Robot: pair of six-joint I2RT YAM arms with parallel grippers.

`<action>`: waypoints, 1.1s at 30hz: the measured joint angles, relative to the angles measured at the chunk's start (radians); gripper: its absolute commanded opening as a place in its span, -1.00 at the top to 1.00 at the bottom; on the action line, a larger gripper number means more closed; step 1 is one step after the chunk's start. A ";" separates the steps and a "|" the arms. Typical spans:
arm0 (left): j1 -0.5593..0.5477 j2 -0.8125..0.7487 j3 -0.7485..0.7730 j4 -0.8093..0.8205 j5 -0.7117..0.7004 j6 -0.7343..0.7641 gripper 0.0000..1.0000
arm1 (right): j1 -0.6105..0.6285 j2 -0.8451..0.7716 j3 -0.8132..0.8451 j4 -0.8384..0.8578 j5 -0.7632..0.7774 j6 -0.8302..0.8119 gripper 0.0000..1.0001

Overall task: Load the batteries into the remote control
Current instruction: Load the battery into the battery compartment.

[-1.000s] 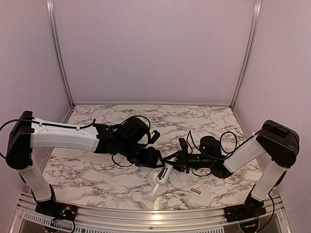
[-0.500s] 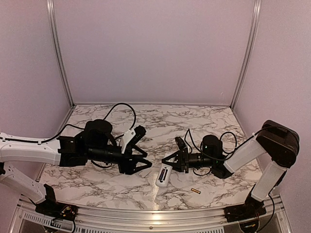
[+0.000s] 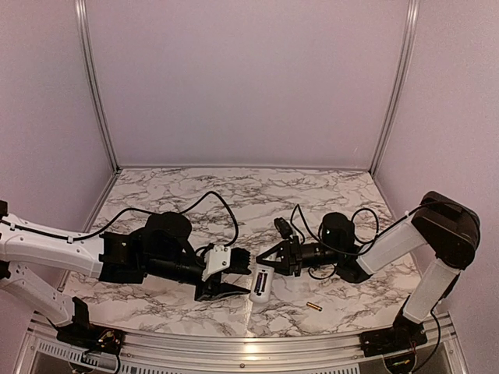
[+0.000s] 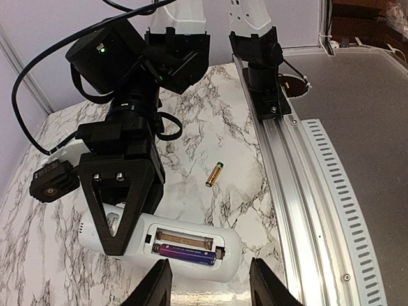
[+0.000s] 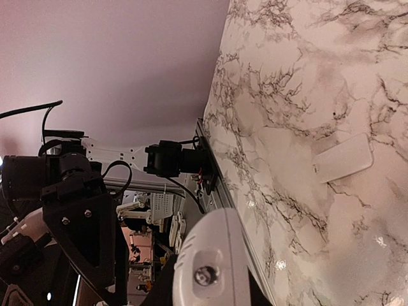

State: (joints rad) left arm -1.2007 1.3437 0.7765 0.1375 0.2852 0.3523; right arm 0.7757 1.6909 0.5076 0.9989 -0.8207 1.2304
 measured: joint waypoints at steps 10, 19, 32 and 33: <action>-0.051 0.055 0.024 -0.011 -0.044 0.137 0.30 | 0.012 0.014 0.000 -0.013 -0.018 -0.002 1.00; -0.060 0.113 0.054 -0.026 -0.071 0.195 0.37 | 0.022 0.026 0.001 -0.005 -0.024 0.000 1.00; -0.071 0.163 0.085 -0.064 -0.077 0.237 0.45 | 0.024 0.030 0.001 0.011 -0.027 0.008 1.00; -0.071 0.166 0.087 -0.068 -0.077 0.238 0.46 | 0.024 0.030 0.001 0.012 -0.027 0.008 1.00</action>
State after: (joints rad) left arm -1.2716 1.5097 0.8635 0.0700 0.2085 0.5903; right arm 0.7998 1.7206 0.5083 1.0107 -0.8478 1.2385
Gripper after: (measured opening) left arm 0.279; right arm 0.202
